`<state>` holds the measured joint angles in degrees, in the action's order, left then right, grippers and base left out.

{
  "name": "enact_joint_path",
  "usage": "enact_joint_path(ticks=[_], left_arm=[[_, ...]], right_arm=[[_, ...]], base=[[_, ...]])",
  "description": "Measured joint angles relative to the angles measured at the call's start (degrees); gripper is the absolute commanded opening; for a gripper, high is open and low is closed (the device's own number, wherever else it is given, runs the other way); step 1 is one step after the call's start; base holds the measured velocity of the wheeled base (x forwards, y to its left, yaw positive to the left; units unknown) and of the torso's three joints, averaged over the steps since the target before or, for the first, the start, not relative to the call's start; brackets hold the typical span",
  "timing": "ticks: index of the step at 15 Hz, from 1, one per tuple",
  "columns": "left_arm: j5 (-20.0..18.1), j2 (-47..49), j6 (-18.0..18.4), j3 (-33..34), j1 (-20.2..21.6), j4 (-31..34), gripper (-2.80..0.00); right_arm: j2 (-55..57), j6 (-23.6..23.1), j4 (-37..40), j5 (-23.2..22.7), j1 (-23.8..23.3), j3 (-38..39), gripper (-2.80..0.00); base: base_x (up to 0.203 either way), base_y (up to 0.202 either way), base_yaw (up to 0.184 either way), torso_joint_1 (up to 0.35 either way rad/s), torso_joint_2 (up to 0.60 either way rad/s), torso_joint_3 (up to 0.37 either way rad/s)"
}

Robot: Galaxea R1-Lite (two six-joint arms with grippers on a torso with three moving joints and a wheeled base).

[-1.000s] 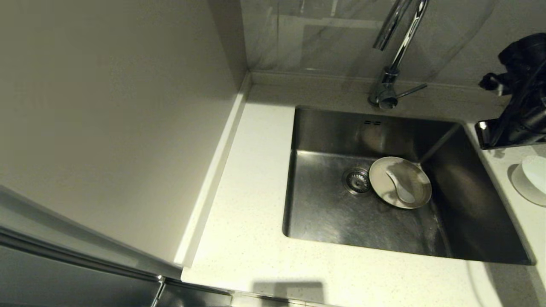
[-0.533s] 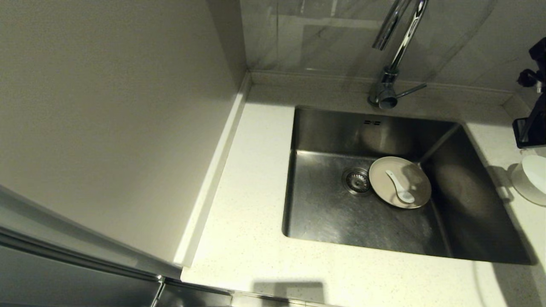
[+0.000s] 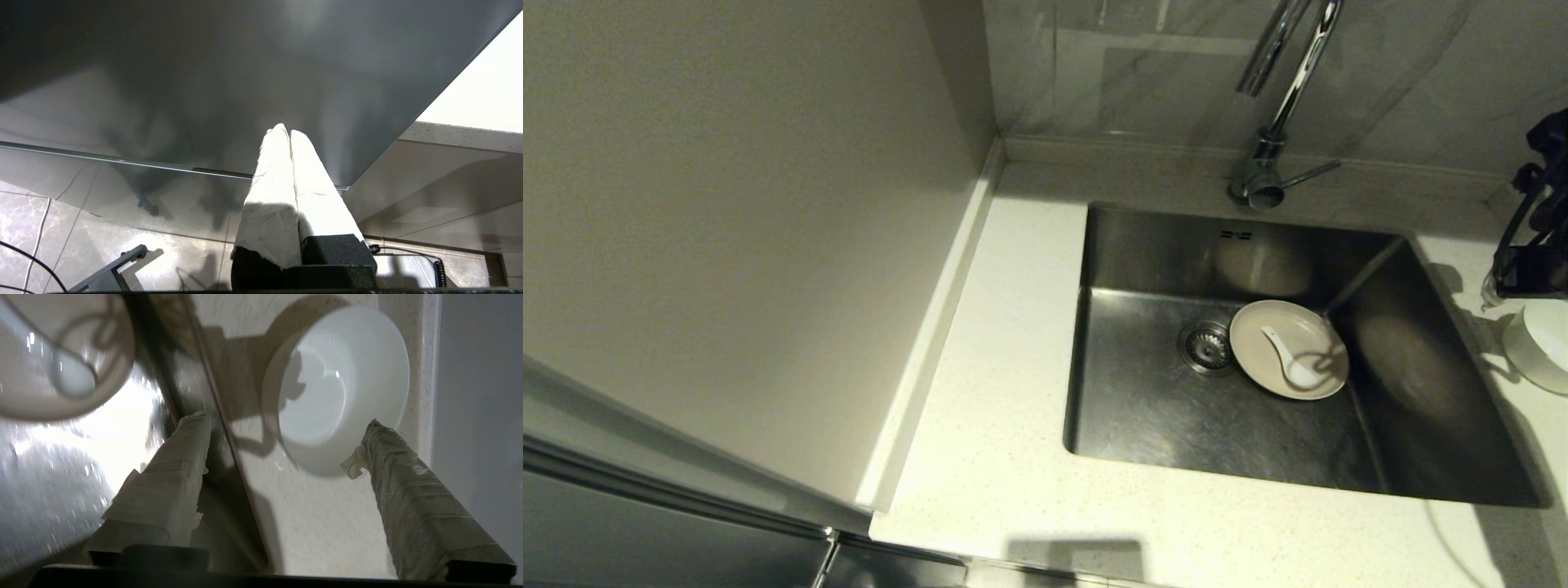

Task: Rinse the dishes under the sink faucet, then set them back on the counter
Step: Put a bowl into the sink

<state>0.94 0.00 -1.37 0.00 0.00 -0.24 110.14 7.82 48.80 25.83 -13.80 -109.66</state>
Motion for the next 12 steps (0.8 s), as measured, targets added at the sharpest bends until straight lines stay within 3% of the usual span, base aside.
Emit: enact_joint_path(ticks=[9, 10, 12], left_arm=[[0.02, 0.0, 0.0, 0.0, 0.0, 0.02, -2.8], [0.0, 0.0, 0.0, 0.0, 0.0, 0.01, -2.8], [0.01, 0.0, -0.01, 0.0, 0.0, 0.02, -2.8]], right_arm=[[7.52, 1.96, -2.85, -0.06, -3.35, -3.04, 0.0], [7.97, 1.98, -2.77, -0.04, -3.72, -3.08, -2.8], [8.5, 2.07, -2.74, -0.03, -4.27, -3.0, -2.8]], base=[[0.0, 0.0, 0.0, 0.0, 0.0, 0.0], [0.0, 0.0, 0.0, 0.0, 0.0, 0.0], [0.0, 0.0, 0.0, 0.0, 0.0, 0.0]])
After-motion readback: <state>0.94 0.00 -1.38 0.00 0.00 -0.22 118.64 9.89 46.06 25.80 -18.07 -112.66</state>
